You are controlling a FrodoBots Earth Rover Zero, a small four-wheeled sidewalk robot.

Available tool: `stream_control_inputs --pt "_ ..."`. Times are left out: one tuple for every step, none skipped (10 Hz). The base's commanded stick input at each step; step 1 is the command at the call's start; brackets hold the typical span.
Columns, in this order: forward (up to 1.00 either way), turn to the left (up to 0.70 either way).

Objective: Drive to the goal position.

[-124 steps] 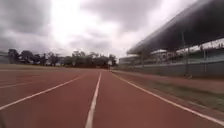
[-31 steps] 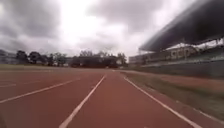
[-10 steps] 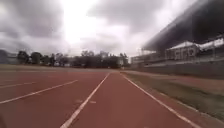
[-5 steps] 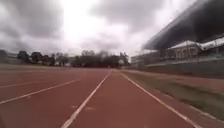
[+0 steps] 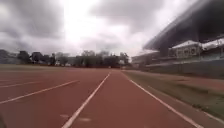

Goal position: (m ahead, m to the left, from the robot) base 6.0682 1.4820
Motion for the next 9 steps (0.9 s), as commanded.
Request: stream_control_inputs --pt "0.7 0.0" --pt "0.7 0.0" --pt "0.7 0.0" --pt "0.7 0.0" --pt "0.7 0.0" --pt "0.7 0.0" --pt "0.7 0.0" --pt "0.7 0.0" --pt "0.7 0.0"
